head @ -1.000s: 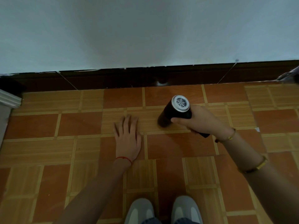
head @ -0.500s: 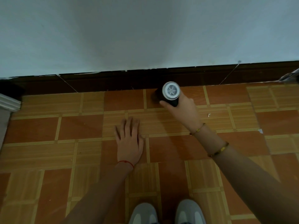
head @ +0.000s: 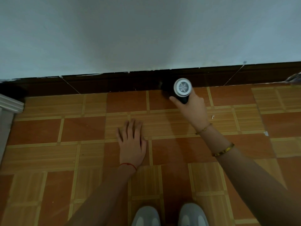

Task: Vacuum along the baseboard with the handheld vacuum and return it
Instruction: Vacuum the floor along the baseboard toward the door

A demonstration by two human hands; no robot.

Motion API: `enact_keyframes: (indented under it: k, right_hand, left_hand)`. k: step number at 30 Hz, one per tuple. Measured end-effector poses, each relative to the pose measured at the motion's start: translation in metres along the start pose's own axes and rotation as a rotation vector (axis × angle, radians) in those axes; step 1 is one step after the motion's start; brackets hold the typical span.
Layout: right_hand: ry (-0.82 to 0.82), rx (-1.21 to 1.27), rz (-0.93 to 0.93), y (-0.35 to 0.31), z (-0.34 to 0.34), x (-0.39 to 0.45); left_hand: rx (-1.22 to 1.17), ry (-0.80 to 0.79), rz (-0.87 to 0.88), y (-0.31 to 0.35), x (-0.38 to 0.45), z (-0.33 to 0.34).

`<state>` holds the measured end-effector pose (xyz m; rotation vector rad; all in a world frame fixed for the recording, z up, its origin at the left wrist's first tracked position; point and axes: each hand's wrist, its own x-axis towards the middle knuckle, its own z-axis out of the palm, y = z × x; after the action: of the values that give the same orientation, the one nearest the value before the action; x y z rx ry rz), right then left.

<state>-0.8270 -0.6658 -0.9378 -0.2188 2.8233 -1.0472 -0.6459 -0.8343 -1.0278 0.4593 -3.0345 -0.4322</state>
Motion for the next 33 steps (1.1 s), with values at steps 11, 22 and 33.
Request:
enact_keyframes:
  k: [11,22,33]
  right_hand:
    - [-0.047,-0.012,-0.016,0.003,-0.004,-0.005]
    - [0.188,-0.050,0.158,0.048,-0.050,-0.001]
    - [0.145,0.004,0.150,0.066,-0.064,0.002]
  left_hand:
    - [-0.015,-0.011,-0.009,0.000,0.000,0.000]
    - [-0.005,-0.003,-0.008,0.001,0.000,0.001]
    - [-0.019,0.001,-0.007,0.001,0.000,0.001]
